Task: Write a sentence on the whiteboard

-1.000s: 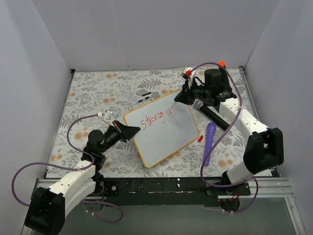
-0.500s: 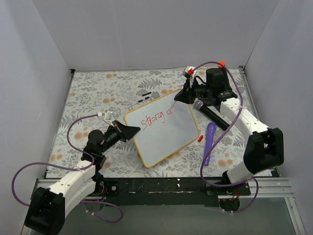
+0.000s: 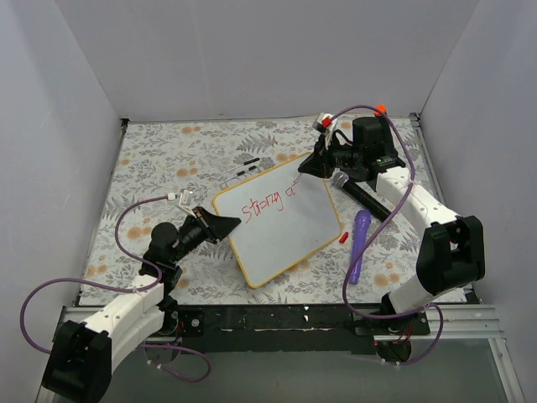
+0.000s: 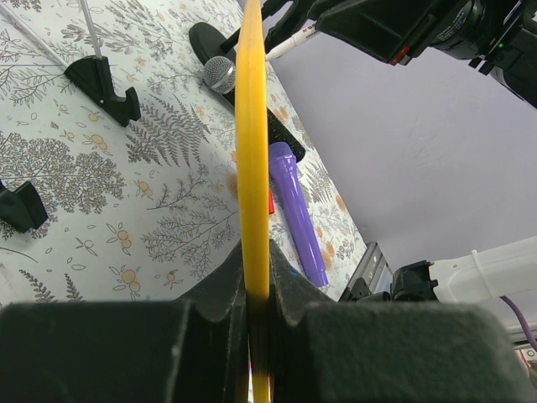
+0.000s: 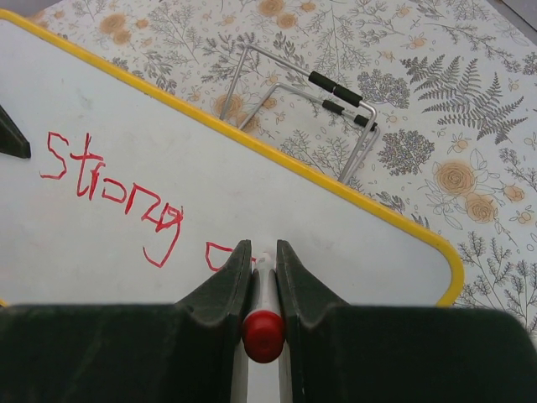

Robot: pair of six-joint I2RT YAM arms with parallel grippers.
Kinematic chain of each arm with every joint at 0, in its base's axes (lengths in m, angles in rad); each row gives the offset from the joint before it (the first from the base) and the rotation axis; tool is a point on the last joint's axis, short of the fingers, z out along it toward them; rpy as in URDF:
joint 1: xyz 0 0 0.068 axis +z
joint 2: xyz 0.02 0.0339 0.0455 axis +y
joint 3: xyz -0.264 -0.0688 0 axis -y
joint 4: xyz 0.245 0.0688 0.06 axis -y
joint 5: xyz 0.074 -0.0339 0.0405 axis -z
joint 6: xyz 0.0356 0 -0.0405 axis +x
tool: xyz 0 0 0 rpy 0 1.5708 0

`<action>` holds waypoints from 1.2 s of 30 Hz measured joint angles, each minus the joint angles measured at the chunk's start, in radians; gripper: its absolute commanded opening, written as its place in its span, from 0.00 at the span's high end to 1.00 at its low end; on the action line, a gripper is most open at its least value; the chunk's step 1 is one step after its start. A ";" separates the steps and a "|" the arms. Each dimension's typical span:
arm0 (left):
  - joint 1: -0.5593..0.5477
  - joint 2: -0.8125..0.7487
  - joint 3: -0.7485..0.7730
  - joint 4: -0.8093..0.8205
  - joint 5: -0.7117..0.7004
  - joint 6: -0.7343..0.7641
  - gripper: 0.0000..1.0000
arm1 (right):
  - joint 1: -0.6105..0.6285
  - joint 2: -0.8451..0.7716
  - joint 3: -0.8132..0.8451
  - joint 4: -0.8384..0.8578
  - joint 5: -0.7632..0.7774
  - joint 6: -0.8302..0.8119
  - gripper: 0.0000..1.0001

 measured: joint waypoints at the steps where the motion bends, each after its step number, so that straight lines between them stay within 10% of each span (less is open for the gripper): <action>1: 0.000 0.000 0.000 0.000 0.000 0.000 1.00 | 0.000 0.000 0.000 0.000 0.000 0.000 0.99; 36: -0.001 -0.004 0.000 -0.007 -0.004 -0.001 1.00 | -0.004 -0.042 -0.037 -0.107 0.045 -0.108 0.99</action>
